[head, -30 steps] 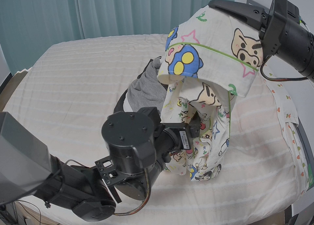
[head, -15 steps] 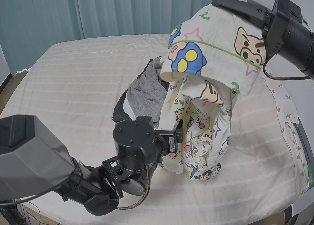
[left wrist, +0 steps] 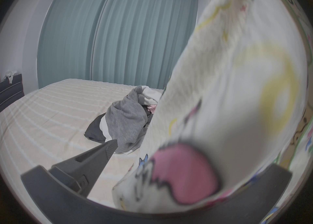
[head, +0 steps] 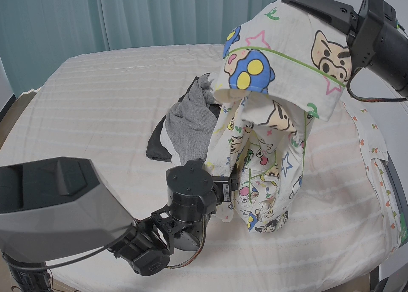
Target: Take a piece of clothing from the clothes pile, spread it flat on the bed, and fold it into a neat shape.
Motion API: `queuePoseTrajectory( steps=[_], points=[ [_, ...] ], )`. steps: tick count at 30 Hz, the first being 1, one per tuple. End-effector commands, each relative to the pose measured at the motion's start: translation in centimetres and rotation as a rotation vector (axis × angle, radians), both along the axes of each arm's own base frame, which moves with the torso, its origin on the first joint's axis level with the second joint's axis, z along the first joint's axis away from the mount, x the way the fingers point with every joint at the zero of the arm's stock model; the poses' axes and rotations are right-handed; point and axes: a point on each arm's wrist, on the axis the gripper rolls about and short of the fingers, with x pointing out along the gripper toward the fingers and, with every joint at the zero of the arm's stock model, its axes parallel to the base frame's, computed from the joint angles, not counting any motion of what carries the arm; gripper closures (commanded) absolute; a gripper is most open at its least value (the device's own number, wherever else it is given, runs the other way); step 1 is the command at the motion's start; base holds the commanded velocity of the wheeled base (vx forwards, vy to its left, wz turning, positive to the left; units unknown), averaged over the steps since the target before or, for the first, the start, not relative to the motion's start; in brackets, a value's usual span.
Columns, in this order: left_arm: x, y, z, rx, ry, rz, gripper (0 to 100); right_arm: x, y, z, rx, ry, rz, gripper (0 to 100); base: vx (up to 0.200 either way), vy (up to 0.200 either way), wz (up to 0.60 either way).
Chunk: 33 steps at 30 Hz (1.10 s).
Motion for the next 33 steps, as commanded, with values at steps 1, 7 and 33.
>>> queuePoseTrajectory(
  steps=[1, 7, 33],
  points=[
    [0.6, -0.4, -1.8, 0.022, 0.024, 0.003, 0, -0.3, -0.2, 0.0, 0.001, -0.003, 0.001, 100, 0.000, 0.000, 0.00],
    [0.8, -0.7, -3.1, 0.029, 0.028, 0.003, 0, -0.5, -0.5, 0.1, 0.005, -0.005, 0.001, 100, 0.000, 0.000, 0.00],
    [-2.2, 1.7, -3.8, -0.038, -0.022, -0.064, 100, 0.3, -3.2, -1.0, -0.012, 0.013, -0.116, 100, 0.000, 0.000, 0.00]
  ],
)
